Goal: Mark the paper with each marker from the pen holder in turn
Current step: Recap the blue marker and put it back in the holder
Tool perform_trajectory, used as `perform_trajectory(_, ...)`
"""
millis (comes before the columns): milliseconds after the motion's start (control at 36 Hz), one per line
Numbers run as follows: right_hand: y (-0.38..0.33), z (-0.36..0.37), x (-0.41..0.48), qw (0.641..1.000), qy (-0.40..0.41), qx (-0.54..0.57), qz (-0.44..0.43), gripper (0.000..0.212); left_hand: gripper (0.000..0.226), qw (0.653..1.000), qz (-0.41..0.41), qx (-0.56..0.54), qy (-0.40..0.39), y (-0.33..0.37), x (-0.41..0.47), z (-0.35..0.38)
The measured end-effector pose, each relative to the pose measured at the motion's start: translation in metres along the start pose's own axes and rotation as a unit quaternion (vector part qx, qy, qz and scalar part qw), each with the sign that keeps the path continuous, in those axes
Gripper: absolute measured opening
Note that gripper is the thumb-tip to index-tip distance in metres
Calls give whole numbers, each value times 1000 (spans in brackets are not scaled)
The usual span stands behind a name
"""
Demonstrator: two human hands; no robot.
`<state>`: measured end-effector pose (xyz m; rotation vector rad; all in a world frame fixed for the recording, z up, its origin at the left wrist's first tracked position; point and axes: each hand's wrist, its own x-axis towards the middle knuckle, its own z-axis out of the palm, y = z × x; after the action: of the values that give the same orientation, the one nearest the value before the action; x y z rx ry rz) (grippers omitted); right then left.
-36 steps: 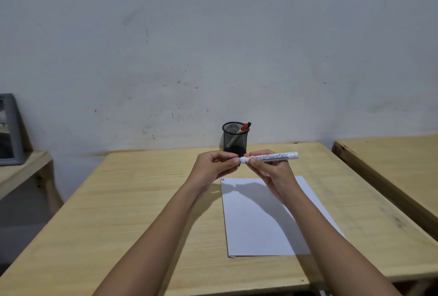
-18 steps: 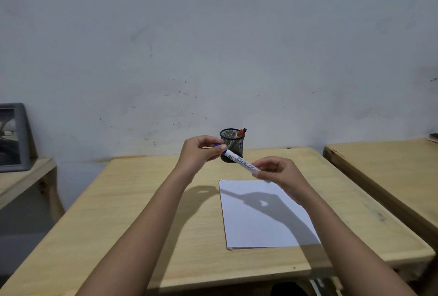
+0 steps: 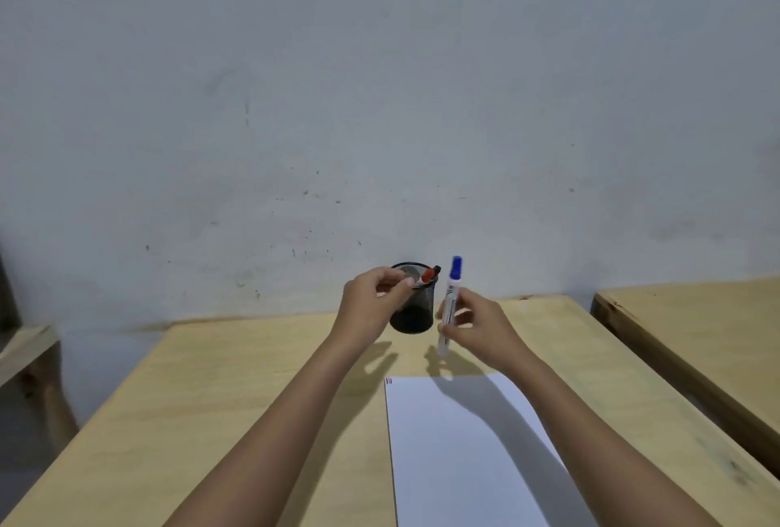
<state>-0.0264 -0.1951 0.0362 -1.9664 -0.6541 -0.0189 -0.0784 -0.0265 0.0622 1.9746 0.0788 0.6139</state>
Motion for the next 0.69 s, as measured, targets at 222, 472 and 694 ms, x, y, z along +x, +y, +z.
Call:
perform_trajectory(222,13,1,56,962,186,197,19,19,41,982,-102,159,-21,-60,32,30)
perform_trajectory(472,30,18,85,969,205,139,21,21,66,993,-120,19,-2,-101,55,68)
perform_trajectory(694,39,22,105,982,166,83,29,19,68,994,-106,13,4,-115,63,68)
